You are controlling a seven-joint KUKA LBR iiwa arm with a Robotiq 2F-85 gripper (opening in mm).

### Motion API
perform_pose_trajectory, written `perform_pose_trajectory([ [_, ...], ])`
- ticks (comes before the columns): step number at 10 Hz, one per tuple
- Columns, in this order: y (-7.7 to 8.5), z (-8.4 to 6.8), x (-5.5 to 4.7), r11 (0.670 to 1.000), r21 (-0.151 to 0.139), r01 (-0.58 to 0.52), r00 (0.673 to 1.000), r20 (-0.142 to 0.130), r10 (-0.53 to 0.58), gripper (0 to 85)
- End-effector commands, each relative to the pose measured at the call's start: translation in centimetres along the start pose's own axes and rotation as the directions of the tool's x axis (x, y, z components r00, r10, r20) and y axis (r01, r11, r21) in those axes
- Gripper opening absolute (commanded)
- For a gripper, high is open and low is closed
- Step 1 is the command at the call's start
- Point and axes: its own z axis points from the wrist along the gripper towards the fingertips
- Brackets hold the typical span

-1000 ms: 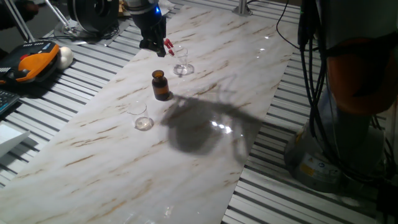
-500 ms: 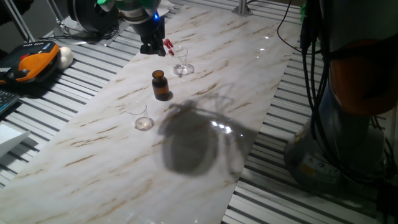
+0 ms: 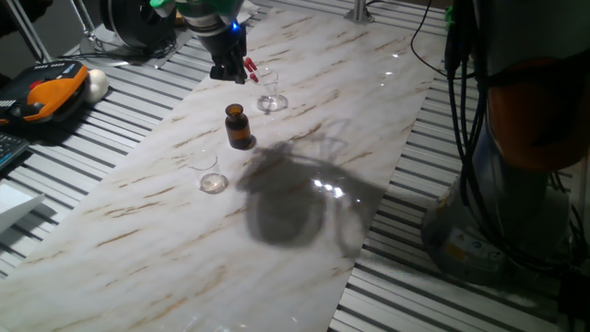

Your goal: Transfer liquid using a dropper

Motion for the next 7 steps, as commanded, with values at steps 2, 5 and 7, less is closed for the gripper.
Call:
perform_pose_trajectory([
  [2,-1.7,1.6,-0.5,0.999,-0.029,0.025,1.000,0.015,-0.024,17.0],
  [5,-3.5,3.7,-1.0,0.999,-0.036,0.035,0.999,0.028,-0.034,17.0],
  [7,-3.7,4.0,-0.9,0.997,-0.077,0.020,1.000,0.021,-0.019,17.0],
])
